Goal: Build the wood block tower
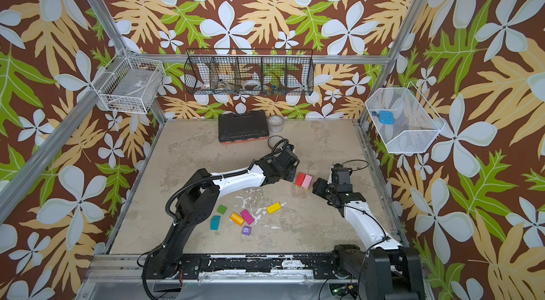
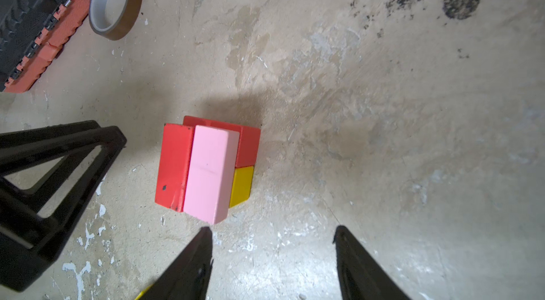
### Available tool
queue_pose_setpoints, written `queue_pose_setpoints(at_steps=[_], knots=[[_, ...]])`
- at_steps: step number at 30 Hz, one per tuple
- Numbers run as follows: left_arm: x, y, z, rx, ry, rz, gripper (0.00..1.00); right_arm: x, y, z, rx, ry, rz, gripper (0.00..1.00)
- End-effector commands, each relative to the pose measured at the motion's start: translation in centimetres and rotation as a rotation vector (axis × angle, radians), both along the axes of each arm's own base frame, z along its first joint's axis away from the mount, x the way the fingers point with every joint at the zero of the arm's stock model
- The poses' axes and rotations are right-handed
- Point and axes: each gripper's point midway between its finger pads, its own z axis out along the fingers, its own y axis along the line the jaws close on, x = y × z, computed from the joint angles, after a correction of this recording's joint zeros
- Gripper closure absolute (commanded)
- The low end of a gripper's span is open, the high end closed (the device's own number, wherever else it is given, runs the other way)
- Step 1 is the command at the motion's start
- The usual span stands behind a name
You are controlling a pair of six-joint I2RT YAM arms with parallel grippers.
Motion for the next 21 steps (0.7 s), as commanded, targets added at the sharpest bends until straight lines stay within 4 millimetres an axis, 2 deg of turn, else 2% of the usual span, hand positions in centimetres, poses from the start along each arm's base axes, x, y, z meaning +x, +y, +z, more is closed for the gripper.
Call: queue_pose_setpoints(at_steps=[1, 12, 21], knots=[[0.3, -0.7, 0.0, -0.023, 0.004, -0.001, 0.54, 0.6, -0.3, 0.4, -0.012, -0.020, -0.013, 0.35], [0.6, -1.3, -1.6, -0.006, 0.023, 0.002, 0.54, 0.6, -0.7, 0.1, -0.031, -0.005, -0.030, 0.35], [0.6, -1.9, -1.8, -0.023, 0.038, -0.010, 0.54, 0.6, -0.4, -0.6, -0.018, 0.023, -0.020, 0.35]])
